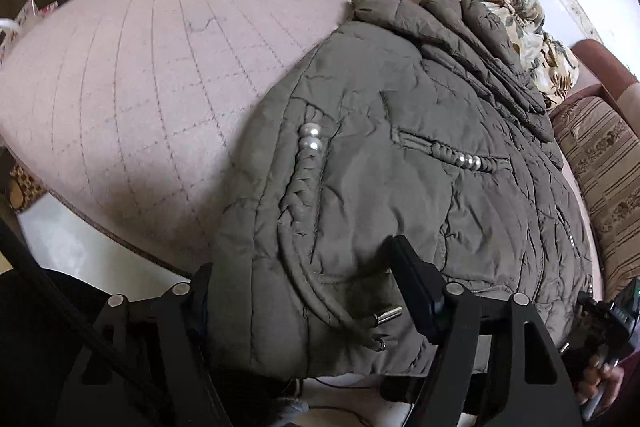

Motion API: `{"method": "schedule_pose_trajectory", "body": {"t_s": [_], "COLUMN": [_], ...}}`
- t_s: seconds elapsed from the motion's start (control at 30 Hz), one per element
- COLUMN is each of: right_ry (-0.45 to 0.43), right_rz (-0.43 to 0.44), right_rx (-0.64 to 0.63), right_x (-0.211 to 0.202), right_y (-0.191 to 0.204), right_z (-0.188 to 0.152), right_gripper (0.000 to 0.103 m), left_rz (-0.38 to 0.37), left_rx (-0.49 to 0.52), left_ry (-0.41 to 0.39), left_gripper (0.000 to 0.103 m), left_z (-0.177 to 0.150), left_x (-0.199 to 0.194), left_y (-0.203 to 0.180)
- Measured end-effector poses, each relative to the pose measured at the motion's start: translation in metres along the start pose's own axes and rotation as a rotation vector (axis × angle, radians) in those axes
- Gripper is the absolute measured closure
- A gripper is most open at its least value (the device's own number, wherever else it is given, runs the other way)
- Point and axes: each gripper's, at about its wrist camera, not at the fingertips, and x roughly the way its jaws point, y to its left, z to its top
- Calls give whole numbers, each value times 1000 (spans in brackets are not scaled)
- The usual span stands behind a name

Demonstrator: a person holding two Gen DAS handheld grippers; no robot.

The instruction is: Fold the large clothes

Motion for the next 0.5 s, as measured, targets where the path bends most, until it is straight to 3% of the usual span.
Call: {"method": "schedule_pose_trajectory", "body": {"t_s": [0.07, 0.13, 0.17, 0.2, 0.27, 0.4, 0.5], "right_ry": [16, 5, -15, -40, -56, -17, -18], "right_rz": [33, 63, 91, 103, 78, -12, -41], "right_rx": [53, 21, -19, -64, -110, -27, -21], "right_x": [3, -1, -7, -12, -15, -3, -5], "right_y": [-10, -4, 3, 11, 20, 4, 8], "right_z": [3, 2, -1, -3, -5, -5, -6], "right_gripper": [50, 54, 69, 73, 73, 70, 63], "left_rz": [1, 0, 4, 5, 18, 29, 39], "left_rx": [16, 25, 31, 34, 43, 48, 34], "left_ry": [-24, -49, -64, -70, -74, -75, -54], "left_gripper": [37, 41, 42, 42, 42, 42, 33], "left_z": [-1, -1, -1, -1, -2, -2, -1], "left_x": [-2, -4, -5, -6, -4, -2, 4], "left_y": [-3, -4, -5, -5, -6, -8, -6]}}
